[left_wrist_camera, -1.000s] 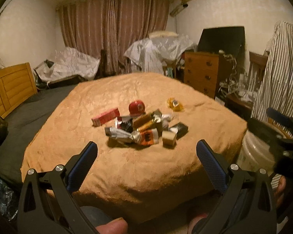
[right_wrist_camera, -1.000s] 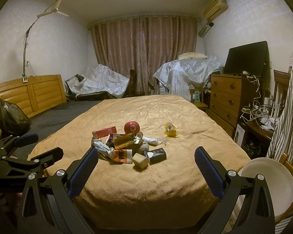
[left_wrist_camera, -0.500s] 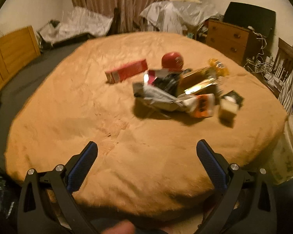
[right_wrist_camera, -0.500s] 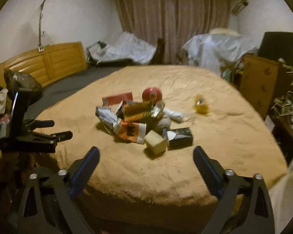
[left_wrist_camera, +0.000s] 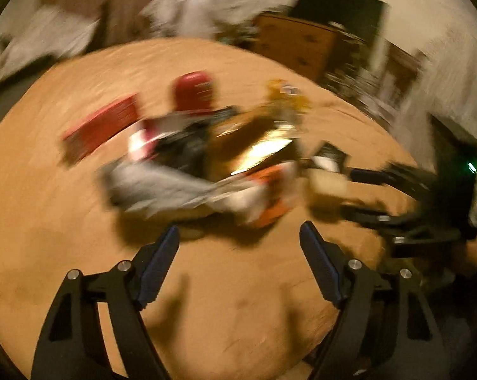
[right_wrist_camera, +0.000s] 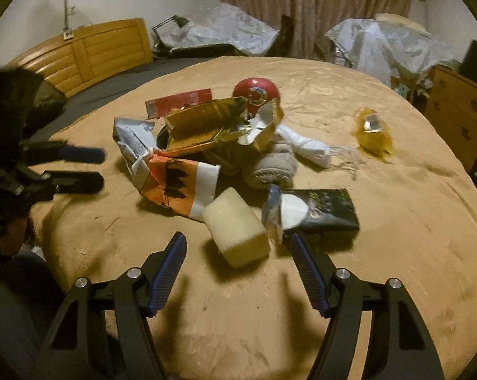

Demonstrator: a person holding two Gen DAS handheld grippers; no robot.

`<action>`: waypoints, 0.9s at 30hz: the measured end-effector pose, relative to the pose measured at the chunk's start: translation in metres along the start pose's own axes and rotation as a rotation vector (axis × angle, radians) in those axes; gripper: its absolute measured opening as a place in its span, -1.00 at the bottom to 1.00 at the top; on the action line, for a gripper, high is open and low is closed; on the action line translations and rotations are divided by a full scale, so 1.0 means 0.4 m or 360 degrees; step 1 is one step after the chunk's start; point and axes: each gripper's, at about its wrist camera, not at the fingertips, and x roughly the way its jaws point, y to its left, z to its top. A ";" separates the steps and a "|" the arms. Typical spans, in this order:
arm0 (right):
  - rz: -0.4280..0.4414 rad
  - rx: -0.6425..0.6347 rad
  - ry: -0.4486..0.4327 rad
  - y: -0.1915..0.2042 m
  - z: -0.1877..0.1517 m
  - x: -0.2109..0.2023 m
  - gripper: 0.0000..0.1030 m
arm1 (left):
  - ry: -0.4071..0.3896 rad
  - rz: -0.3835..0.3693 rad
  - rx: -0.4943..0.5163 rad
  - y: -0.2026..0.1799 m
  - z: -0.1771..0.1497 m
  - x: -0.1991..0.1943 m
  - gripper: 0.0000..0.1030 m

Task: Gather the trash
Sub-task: 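Grasp the cream sponge with the right gripper while the left gripper approaches the pile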

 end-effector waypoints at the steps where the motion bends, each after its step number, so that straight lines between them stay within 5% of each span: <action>1: 0.0013 -0.0015 0.0000 0.004 0.000 -0.001 0.37 | 0.0006 -0.0016 0.0059 -0.014 0.010 0.012 0.45; 4: 0.0053 -0.0063 -0.0010 0.007 0.014 0.021 0.33 | 0.0013 -0.0053 0.0157 -0.020 0.041 0.050 0.46; 9: 0.0091 -0.0066 0.0029 -0.016 0.024 0.065 -0.19 | 0.0054 -0.0124 0.0210 -0.007 0.065 0.085 0.46; 16: 0.0079 0.0089 0.0013 -0.056 -0.015 -0.012 -0.22 | 0.0106 -0.0107 0.0325 -0.010 0.075 0.128 0.46; 19: 0.0046 0.0163 0.0003 -0.070 -0.029 -0.045 -0.22 | 0.0206 -0.0300 0.0340 -0.046 0.047 0.133 0.07; 22: 0.0010 0.0174 -0.0013 -0.078 -0.038 -0.071 -0.22 | 0.0262 -0.0338 0.0414 -0.085 0.011 0.125 0.04; 27: 0.0003 0.0225 -0.0022 -0.108 -0.043 -0.099 -0.22 | 0.0166 -0.0331 0.0236 -0.056 0.011 0.085 0.04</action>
